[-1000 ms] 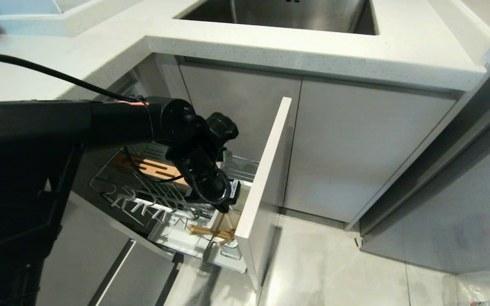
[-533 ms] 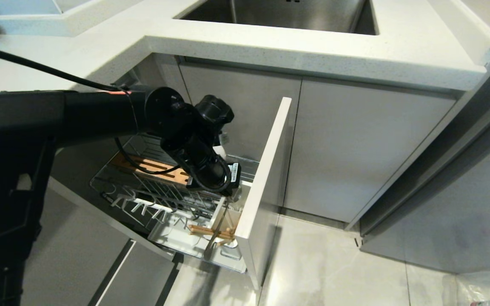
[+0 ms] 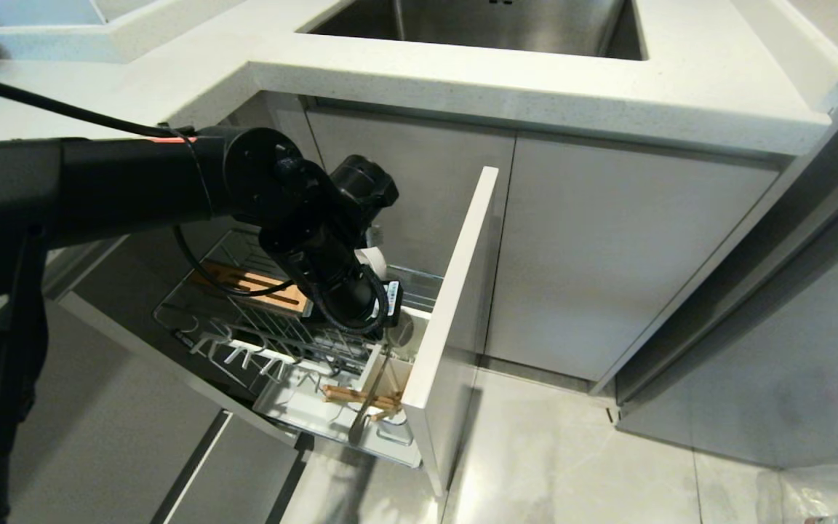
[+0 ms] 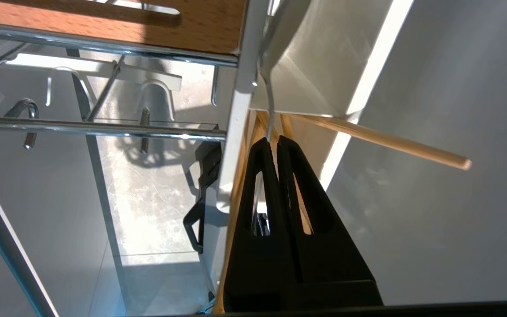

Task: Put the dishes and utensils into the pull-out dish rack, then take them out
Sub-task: Pick up the spoon and place it in the cupboard, then pick up the plate and place it in the cupboard

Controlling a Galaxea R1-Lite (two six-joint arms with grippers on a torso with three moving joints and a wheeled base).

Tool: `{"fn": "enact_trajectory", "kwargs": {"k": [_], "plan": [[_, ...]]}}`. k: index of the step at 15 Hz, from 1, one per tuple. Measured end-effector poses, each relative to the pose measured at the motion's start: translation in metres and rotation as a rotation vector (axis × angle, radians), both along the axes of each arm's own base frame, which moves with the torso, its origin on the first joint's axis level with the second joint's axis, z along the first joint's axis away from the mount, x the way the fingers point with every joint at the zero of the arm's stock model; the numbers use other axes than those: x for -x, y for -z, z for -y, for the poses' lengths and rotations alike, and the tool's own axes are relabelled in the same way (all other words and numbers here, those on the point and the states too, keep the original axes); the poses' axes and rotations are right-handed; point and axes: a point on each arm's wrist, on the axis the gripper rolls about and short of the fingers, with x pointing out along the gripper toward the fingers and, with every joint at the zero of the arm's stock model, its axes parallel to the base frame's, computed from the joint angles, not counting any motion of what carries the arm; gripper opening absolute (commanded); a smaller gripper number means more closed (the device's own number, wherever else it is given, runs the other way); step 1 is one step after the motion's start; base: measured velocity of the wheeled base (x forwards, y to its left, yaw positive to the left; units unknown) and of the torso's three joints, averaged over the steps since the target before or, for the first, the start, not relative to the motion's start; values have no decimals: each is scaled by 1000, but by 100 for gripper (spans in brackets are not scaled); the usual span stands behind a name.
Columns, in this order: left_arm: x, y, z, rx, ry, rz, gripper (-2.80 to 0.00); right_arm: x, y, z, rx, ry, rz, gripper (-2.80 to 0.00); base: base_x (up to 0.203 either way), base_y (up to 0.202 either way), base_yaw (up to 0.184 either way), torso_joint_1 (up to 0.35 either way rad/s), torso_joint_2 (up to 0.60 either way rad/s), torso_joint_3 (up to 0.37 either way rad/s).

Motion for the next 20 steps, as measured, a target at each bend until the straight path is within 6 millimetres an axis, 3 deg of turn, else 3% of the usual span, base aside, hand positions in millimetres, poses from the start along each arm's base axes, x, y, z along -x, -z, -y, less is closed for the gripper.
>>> {"fn": "enact_trajectory", "kwargs": {"k": [4, 5, 14, 20], "plan": [[5, 2, 4, -4, -10, -28, -280, 0, 0, 0, 0, 0, 0, -280, 0, 0, 0, 0, 0, 0], [5, 3, 5, -6, -12, -32, 0, 0, 0, 0, 0, 0, 0, -280, 0, 0, 0, 0, 0, 0], [-2, 29, 22, -21, -66, -88, 0, 0, 0, 0, 0, 0, 0, -280, 0, 0, 0, 0, 0, 0], [-5, 35, 25, -28, -64, -98, 0, 0, 0, 0, 0, 0, 0, -280, 0, 0, 0, 0, 0, 0]]}}
